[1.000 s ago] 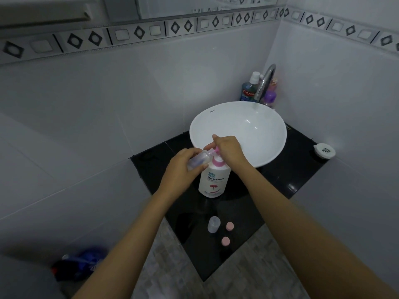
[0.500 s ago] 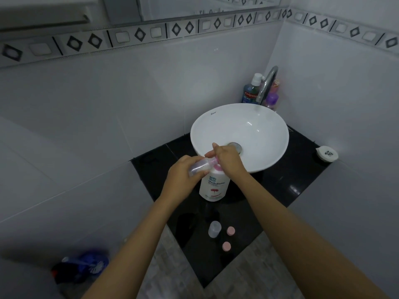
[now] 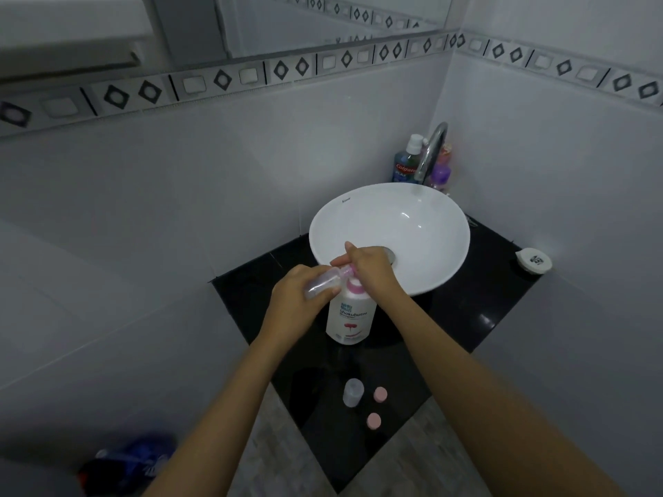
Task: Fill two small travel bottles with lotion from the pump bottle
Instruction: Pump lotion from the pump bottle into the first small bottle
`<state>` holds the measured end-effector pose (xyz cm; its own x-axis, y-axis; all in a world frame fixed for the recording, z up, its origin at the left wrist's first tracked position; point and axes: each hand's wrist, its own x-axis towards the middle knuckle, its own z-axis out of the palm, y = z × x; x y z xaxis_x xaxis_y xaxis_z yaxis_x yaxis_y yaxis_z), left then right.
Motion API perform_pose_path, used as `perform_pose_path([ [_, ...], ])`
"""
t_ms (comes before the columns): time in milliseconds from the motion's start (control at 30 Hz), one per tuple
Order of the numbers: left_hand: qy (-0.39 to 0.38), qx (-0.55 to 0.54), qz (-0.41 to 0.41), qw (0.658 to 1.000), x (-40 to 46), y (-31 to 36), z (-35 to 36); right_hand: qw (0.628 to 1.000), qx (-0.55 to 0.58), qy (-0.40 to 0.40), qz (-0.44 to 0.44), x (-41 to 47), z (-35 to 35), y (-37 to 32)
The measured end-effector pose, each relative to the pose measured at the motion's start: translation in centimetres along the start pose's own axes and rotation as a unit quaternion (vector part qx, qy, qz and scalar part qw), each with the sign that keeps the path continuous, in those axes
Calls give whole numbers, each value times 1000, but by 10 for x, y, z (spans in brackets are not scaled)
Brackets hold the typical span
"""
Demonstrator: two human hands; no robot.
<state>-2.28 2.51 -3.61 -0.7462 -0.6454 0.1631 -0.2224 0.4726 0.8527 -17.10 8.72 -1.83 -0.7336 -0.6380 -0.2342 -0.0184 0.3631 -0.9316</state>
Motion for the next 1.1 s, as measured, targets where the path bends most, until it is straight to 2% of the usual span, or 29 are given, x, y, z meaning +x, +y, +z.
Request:
perform_pose_path([
  [200, -4, -3, -14, 1000, -6, -5, 5, 999, -24, -9, -20, 1, 4, 14],
  [367, 2, -49, -4, 999, 0, 6, -2, 998, -18, -18, -55, 5, -6, -9],
  [700, -20, -18, -9, 1000, -1, -1, -1, 1000, -13, 1, -23, -3, 3, 12],
  [867, -8, -50, -16, 999, -5, 2, 1, 998, -54, -6, -42, -3, 2, 5],
  [967, 5, -55, -11, 998, 1, 7, -2, 997, -18, -4, -70, -3, -7, -9],
  [1033, 5, -48, -6, 999, 2, 7, -3, 998, 30, 5, -58, -4, -9, -12],
  [1100, 4, -48, -7, 999, 1, 6, -3, 999, 18, 1, -39, -4, -6, -10],
])
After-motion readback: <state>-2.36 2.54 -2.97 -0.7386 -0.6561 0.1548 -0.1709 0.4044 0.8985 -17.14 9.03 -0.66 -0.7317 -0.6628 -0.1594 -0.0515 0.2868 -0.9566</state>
